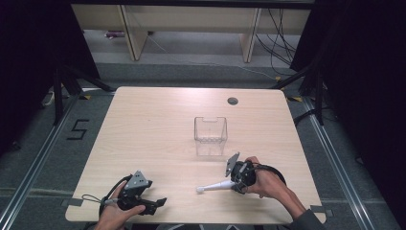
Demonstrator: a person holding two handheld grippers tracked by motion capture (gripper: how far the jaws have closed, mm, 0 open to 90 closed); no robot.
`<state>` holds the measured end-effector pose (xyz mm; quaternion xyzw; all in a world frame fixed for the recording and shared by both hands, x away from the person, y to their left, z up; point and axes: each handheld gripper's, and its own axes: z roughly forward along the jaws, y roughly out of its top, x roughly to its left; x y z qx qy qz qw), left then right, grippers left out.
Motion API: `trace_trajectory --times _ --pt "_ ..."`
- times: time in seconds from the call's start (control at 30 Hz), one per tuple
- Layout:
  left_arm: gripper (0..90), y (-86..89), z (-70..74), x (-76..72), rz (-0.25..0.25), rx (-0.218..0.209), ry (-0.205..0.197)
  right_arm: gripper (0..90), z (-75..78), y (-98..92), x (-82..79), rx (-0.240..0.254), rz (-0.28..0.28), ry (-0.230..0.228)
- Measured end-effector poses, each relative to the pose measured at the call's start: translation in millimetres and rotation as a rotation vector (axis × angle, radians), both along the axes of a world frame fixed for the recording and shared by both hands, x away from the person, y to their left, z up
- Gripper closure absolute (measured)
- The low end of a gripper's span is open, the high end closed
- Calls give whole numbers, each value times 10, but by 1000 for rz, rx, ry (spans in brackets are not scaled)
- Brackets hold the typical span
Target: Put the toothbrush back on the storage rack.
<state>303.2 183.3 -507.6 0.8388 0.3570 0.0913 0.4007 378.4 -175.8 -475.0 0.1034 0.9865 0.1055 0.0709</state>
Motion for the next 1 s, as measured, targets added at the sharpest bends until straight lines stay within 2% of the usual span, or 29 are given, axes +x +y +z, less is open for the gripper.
trace_trajectory --times 0.03,0.07,0.13,0.17,0.2,0.23,0.27,0.3,0.33,0.37,0.43,0.47,0.53,0.57,0.6,0.67,0.73,0.83,0.87,0.93,0.97,1.0 --pt "149 -10 -5 -8 4 -20 2 534 1 15 -23 -4 -33 21" --pt "149 -9 -3 -8 3 -19 4 537 2 25 -29 -16 -43 24" --pt "149 -9 -3 -9 5 -19 3 541 -6 44 -11 -21 -12 28" --pt "149 -9 -3 -10 5 -18 4 542 -7 54 -31 -32 -42 34" --pt "149 -9 -3 -10 5 -18 4 548 -11 60 -15 -35 -23 36" --pt "149 -10 -5 -9 3 -19 3 554 -11 62 -14 -34 -26 37" --pt "149 -9 -2 -8 2 -16 5 559 -18 60 10 -34 6 31" --pt "149 -10 -3 -9 4 -18 4 565 -17 71 -3 -33 -11 35" --pt "149 -10 -3 -10 4 -17 4 572 -7 88 -6 -40 -1 38" --pt "149 -11 -3 -10 5 -17 3 580 -4 93 -20 -48 -27 53" --pt "149 -10 -3 -9 4 -17 4 590 -1 107 -21 -61 -20 62" --pt "149 -9 -2 -8 3 -17 5 592 -1 115 -23 -72 -17 50" --pt "149 -11 -3 -10 5 -17 4 596 3 128 -10 -81 -2 67" --pt "149 -13 -4 -12 5 -18 5 599 7 133 -19 -87 -14 64" --pt "149 -12 -3 -12 4 -18 5 603 -2 132 4 -92 9 64" --pt "149 -10 -2 -10 4 -17 3 618 7 153 0 -97 -9 94" --pt "149 -11 -2 -11 4 -17 3 636 1 154 27 -109 27 82" --pt "149 -14 -3 -13 5 -19 5 641 3 172 19 -118 13 94" --pt "149 -14 -3 -13 5 -19 5 644 11 195 13 -128 -1 114" --pt "149 -13 -3 -13 5 -19 5 646 11 202 22 -123 14 115" --pt "149 -14 -3 -13 5 -19 5 648 19 213 10 -139 -6 132" --pt "149 -14 -3 -13 5 -18 4 649 21 229 32 -149 32 115"
